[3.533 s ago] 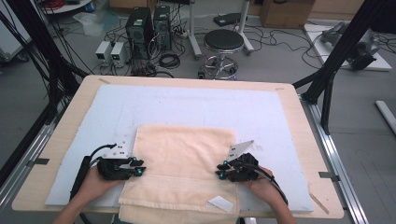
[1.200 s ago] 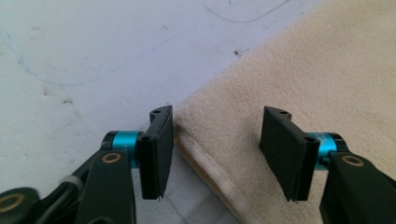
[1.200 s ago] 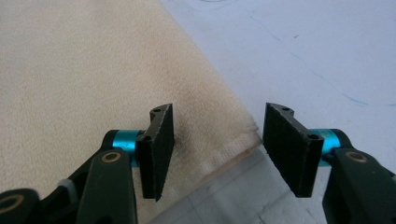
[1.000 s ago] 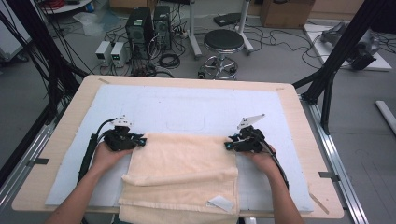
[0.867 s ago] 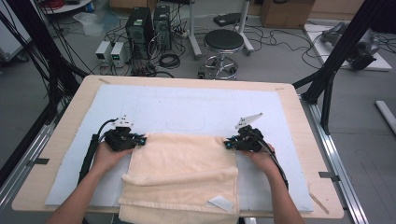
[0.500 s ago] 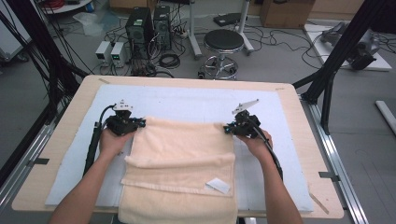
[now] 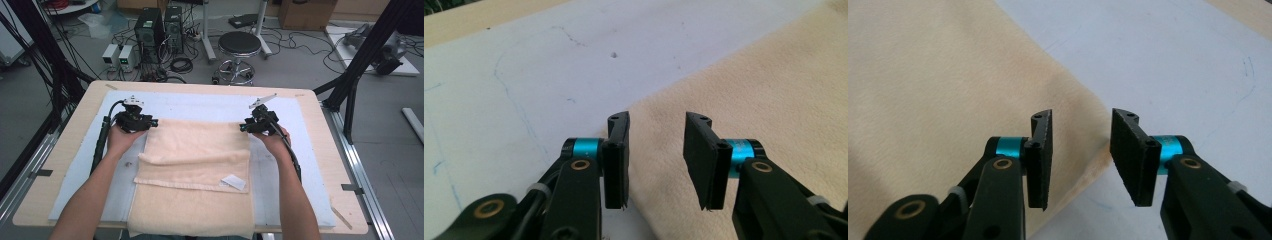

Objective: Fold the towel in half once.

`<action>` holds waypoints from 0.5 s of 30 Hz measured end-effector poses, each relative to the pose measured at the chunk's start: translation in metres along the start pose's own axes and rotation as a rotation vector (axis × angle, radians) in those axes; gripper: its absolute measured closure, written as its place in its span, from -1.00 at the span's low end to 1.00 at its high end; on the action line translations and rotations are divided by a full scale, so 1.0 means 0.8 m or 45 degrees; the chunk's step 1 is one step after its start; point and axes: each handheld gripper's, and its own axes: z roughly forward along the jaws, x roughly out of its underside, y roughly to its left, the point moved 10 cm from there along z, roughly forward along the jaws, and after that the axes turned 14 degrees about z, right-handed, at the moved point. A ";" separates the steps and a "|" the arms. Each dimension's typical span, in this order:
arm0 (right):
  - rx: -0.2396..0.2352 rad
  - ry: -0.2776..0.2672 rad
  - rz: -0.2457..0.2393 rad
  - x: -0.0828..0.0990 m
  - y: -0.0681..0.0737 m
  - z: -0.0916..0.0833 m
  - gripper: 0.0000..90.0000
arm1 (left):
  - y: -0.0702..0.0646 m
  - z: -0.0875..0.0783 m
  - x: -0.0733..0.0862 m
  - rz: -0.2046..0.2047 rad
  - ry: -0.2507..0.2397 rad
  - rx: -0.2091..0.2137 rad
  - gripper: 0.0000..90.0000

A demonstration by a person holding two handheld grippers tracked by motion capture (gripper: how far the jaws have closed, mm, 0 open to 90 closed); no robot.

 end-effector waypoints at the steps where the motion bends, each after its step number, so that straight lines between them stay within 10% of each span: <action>1: -0.007 -0.012 -0.001 0.001 0.002 -0.005 0.32 | -0.001 -0.005 0.000 -0.005 -0.019 0.012 0.37; 15: -0.160 -0.129 -0.070 0.038 0.064 -0.068 0.10 | -0.057 -0.080 0.022 0.092 -0.153 0.129 0.21</action>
